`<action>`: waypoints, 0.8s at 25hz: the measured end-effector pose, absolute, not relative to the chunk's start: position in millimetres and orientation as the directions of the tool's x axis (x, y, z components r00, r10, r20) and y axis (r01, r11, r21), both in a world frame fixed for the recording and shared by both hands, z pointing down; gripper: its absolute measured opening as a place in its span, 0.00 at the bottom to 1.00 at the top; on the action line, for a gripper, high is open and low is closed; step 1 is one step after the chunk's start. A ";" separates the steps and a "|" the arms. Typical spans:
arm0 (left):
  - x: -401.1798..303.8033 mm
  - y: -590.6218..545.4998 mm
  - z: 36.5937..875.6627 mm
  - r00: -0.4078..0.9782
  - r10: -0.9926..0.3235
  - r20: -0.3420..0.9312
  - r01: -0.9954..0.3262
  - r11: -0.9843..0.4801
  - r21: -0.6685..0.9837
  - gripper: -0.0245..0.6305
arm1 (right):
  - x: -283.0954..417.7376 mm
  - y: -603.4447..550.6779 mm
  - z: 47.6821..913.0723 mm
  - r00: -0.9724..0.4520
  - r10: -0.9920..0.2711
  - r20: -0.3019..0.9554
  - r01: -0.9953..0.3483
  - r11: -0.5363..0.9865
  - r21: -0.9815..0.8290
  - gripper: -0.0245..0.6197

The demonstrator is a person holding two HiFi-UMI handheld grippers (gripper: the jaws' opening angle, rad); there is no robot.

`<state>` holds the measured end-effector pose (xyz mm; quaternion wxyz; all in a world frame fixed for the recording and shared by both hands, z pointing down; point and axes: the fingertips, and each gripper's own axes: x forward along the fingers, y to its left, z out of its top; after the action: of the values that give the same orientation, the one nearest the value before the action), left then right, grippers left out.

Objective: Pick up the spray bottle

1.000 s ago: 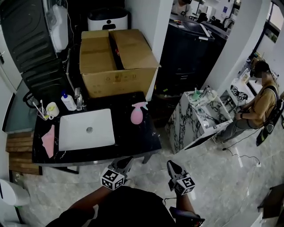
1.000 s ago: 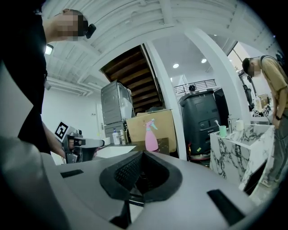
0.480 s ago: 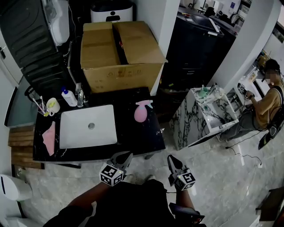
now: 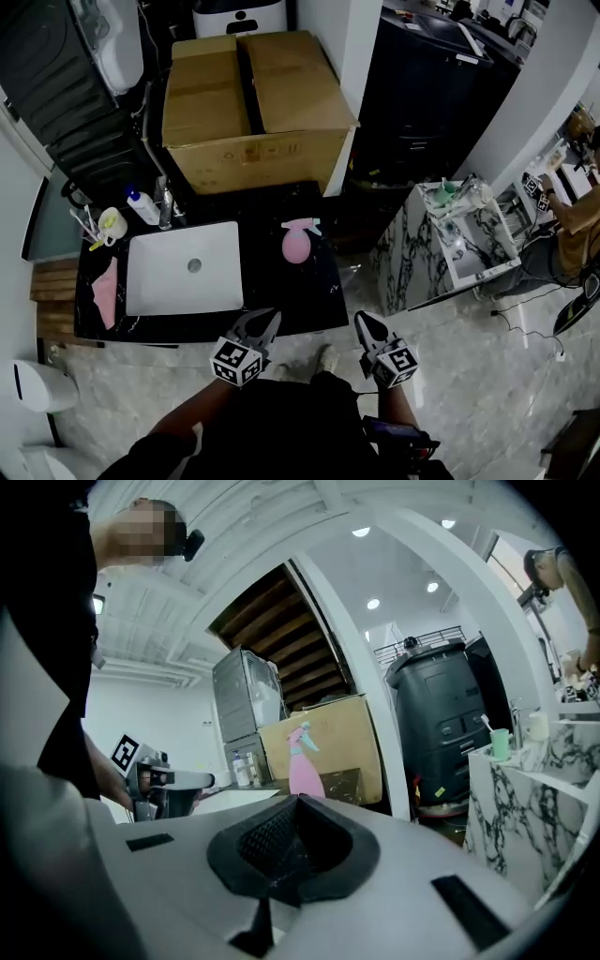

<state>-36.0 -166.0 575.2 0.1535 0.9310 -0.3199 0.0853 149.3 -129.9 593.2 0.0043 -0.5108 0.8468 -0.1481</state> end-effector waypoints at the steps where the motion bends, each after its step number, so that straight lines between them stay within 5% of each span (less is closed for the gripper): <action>1: -31.3 -171.6 573.4 0.777 -0.577 0.254 -0.627 -0.744 0.229 0.05 | 152.6 -137.3 591.6 -0.488 -0.861 0.141 -0.859 0.445 -0.253 0.08; 20: 1.4 -264.9 572.2 0.611 -0.754 0.243 -0.792 -0.582 0.184 0.05 | 176.0 -241.0 591.4 -0.686 -0.717 0.122 -0.720 0.646 -0.251 0.08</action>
<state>1.4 -264.9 572.2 0.1380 0.8867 -0.4357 0.0694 176.0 -241.0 591.4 -0.0057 -0.3961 0.9073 -0.1409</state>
